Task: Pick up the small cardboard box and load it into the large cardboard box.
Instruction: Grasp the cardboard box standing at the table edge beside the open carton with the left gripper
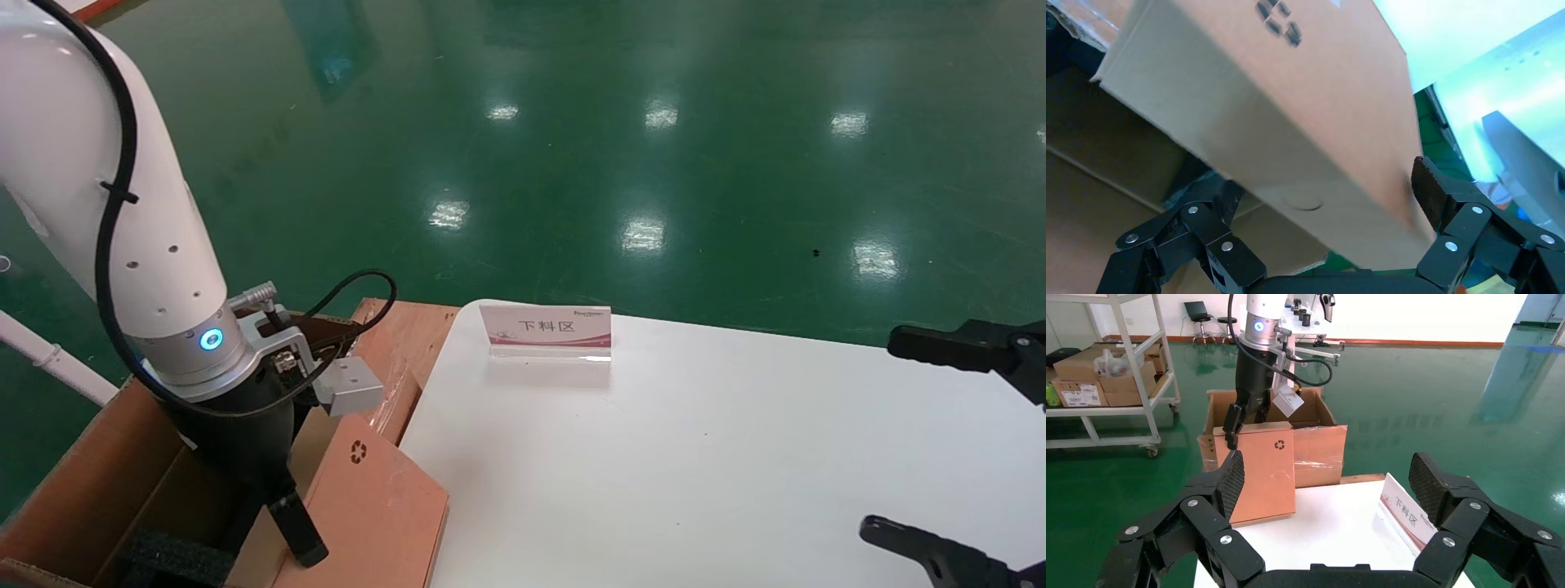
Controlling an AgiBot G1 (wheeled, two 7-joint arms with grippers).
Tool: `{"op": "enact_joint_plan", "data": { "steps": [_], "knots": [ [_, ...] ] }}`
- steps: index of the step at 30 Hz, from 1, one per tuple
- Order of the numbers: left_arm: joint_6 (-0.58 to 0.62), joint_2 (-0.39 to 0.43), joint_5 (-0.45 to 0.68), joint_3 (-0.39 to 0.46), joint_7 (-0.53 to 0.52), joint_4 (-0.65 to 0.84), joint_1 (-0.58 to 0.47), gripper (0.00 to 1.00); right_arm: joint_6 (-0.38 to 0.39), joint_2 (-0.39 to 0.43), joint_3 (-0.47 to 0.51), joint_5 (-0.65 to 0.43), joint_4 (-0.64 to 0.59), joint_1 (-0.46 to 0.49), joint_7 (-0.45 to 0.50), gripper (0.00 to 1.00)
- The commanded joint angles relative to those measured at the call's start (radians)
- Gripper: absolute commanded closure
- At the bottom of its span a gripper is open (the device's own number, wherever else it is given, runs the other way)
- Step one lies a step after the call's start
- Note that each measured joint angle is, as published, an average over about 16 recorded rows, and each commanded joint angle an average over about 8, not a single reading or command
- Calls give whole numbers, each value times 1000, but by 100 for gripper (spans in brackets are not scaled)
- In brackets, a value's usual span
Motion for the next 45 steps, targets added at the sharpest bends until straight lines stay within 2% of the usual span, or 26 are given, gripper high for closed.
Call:
{"op": "enact_joint_plan", "data": {
  "steps": [1, 4, 5, 10, 12, 13, 18, 19, 45],
  "knots": [
    [-3, -1, 0, 0, 9, 0, 2, 0, 0, 0, 0, 0, 0, 0, 0, 0],
    [-3, 1, 1, 2, 11, 1, 3, 0, 0, 0, 0, 0, 0, 0, 0, 0],
    [-3, 1, 1, 2, 10, 1, 3, 4, 0, 0, 0, 0, 0, 0, 0, 0],
    [-3, 0, 1, 1, 8, 1, 2, 67, 0, 0, 0, 0, 0, 0, 0, 1],
    [-3, 0, 1, 0, 7, 1, 2, 92, 0, 0, 0, 0, 0, 0, 0, 25],
    [-3, 0, 1, 0, 7, 1, 2, 100, 0, 0, 0, 0, 0, 0, 0, 37],
    [-3, -1, 1, -1, 6, 0, 2, 100, 0, 0, 0, 0, 0, 0, 0, 98],
    [-3, -1, 1, -1, 6, 0, 2, 100, 0, 0, 0, 0, 0, 0, 0, 100],
    [-2, -2, -2, -3, 4, -1, 0, 100, 0, 0, 0, 0, 0, 0, 0, 100]
  ]
}}
